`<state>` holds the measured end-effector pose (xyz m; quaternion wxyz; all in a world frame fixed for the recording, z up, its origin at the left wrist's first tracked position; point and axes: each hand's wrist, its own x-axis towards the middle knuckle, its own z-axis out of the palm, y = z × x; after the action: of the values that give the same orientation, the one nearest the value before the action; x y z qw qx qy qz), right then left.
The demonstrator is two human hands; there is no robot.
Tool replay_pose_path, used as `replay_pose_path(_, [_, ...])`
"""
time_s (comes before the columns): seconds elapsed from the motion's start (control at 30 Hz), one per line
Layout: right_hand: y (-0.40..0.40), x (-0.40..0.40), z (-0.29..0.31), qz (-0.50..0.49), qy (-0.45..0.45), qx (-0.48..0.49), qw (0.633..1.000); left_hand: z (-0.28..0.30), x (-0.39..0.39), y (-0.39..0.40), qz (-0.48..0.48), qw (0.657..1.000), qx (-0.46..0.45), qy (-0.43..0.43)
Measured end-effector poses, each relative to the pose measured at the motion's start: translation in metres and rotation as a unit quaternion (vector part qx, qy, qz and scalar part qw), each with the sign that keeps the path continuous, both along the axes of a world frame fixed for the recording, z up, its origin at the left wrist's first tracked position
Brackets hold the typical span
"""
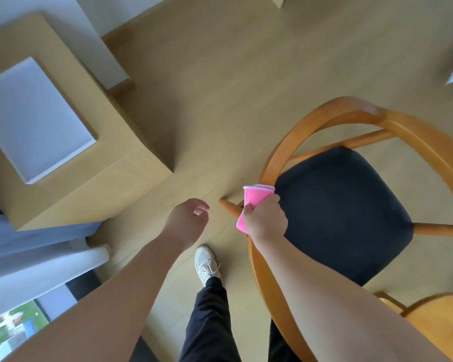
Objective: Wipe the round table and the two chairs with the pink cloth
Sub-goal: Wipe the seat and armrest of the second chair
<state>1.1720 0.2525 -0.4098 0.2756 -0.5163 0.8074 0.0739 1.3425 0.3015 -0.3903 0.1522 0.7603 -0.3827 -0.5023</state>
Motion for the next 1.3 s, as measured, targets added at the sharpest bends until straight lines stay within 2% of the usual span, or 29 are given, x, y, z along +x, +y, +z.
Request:
replay_pose_path(0.23, [-0.047, 0.007, -0.004, -0.161, -0.111, -0.015, 0.981, 0.002, -0.007, -0.008, 0.066, 0.998, -0.013, -0.002])
replay_pose_path(0.53, [-0.076, -0.005, 0.003, -0.186, -0.187, -0.047, 0.964, 0.013, -0.032, -0.007, 0.086, 0.996, -0.015, -0.008])
replay_pose_path(0.93, [-0.163, -0.029, 0.032, -0.25, -0.223, -0.097, 0.937, 0.024, -0.035, -0.035, 0.077, 0.996, -0.042, -0.012])
replay_pose_path(1.03, [-0.165, -0.037, 0.038, -0.179, -0.207, -0.048, 0.961, 0.022, -0.041, -0.041, 0.07, 0.997, -0.036, -0.013])
replay_pose_path(1.13, [-0.151, -0.056, 0.041, -0.019, -0.131, -0.044, 0.99, 0.021, -0.049, -0.05, 0.062, 0.997, -0.035, -0.014])
replay_pose_path(1.2, [-0.145, -0.074, 0.048, 0.101, -0.062, -0.068, 0.991, 0.023, -0.054, -0.06, 0.05, 0.998, -0.041, -0.021])
replay_pose_path(1.3, [-0.145, -0.096, 0.064, 0.208, 0.0, -0.127, 0.97, 0.031, -0.059, -0.077, 0.037, 0.997, -0.063, -0.033])
